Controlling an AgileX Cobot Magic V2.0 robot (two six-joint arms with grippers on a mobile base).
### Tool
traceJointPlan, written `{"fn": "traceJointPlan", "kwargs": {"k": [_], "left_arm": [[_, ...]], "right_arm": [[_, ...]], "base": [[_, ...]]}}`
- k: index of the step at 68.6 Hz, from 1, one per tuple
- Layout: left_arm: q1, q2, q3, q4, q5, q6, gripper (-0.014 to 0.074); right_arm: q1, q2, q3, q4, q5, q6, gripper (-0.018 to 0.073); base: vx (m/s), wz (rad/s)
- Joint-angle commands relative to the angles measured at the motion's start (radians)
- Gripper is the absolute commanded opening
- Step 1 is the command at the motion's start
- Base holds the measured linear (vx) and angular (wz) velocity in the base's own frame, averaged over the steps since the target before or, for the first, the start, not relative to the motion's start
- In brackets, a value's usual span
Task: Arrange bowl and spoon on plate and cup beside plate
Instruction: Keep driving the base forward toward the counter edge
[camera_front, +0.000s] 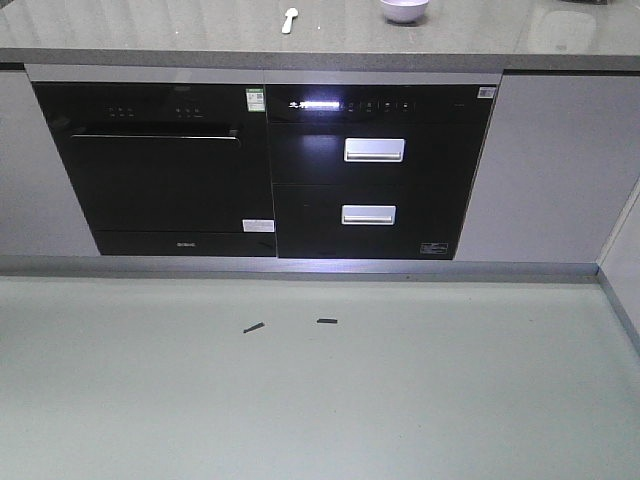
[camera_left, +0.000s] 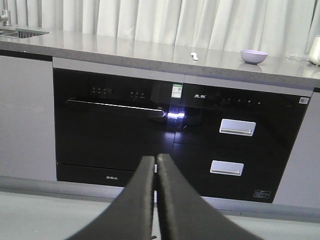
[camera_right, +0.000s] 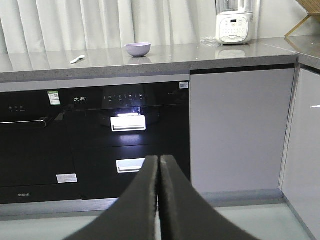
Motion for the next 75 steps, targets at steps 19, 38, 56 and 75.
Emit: {"fn": "traceJointPlan", "kwargs": {"k": [19,38,56,75], "left_arm": [[-0.007,-0.015,0.02,-0.003,-0.067,0.0,-0.0006],[-0.007,-0.015,0.02,-0.003,-0.067,0.0,-0.0006],[-0.007,-0.015,0.02,-0.003,-0.067,0.0,-0.0006],[-0.007,-0.015,0.02,-0.003,-0.067,0.0,-0.0006]], "right_arm": [[-0.006,-0.01,0.007,-0.004,-0.068,-0.01,-0.0001],[-0.006,-0.01,0.007,-0.004,-0.068,-0.01,-0.0001],[-0.006,-0.01,0.007,-0.004,-0.068,-0.01,-0.0001],[-0.006,-0.01,0.007,-0.004,-0.068,-0.01,-0.0001]], "base": [[0.03,0.01],[0.04,0.01],[0.06,0.01],[0.06,0.01]]}}
